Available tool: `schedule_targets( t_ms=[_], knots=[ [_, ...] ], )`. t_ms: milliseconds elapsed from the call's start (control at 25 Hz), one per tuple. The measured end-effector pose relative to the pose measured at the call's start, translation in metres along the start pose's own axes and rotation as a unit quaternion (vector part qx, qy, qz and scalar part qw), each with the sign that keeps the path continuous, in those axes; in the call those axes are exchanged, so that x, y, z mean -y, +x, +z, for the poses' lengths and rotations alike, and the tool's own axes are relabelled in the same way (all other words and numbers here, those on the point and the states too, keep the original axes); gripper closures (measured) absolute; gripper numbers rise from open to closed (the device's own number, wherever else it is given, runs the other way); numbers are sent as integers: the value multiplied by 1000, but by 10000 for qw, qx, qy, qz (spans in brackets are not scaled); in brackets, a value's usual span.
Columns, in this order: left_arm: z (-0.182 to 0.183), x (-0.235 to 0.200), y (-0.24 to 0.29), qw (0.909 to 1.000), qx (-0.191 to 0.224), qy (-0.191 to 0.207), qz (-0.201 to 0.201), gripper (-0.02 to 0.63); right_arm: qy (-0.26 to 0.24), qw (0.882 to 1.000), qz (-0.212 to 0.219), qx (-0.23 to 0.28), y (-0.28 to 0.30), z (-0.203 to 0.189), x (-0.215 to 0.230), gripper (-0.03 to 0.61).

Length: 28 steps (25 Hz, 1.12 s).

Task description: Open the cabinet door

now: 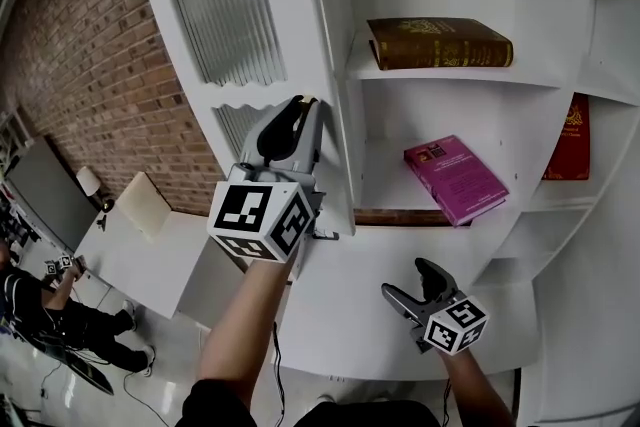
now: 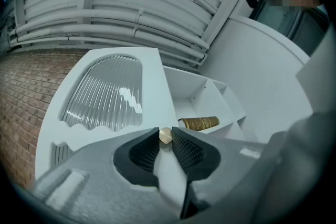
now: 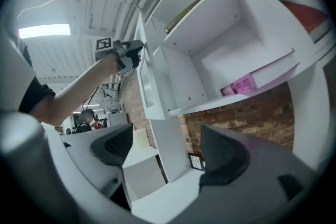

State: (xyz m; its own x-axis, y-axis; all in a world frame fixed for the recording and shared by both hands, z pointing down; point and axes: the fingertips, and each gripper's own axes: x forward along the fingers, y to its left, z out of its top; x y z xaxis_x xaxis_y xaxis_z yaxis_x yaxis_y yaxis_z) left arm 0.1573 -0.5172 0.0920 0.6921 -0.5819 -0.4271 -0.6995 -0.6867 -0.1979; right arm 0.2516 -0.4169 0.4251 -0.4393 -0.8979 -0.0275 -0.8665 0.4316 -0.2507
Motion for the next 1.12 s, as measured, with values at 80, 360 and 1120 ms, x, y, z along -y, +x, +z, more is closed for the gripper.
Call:
schedule_targets(
  t_ms=[80,360,1120],
  knots=[
    [2,0,-3,10000,8,-48,15,529,-67,9998,131,-97,11,-2,-2,180],
    [5,0,-9,9999,-6,-112,60,531,-141,9982,523,-249,48,5,-7,190],
    [5,0,-8,9998,-123,-75,138,531,-382,9931,1008,-471,125,27,-21,362]
  ],
)
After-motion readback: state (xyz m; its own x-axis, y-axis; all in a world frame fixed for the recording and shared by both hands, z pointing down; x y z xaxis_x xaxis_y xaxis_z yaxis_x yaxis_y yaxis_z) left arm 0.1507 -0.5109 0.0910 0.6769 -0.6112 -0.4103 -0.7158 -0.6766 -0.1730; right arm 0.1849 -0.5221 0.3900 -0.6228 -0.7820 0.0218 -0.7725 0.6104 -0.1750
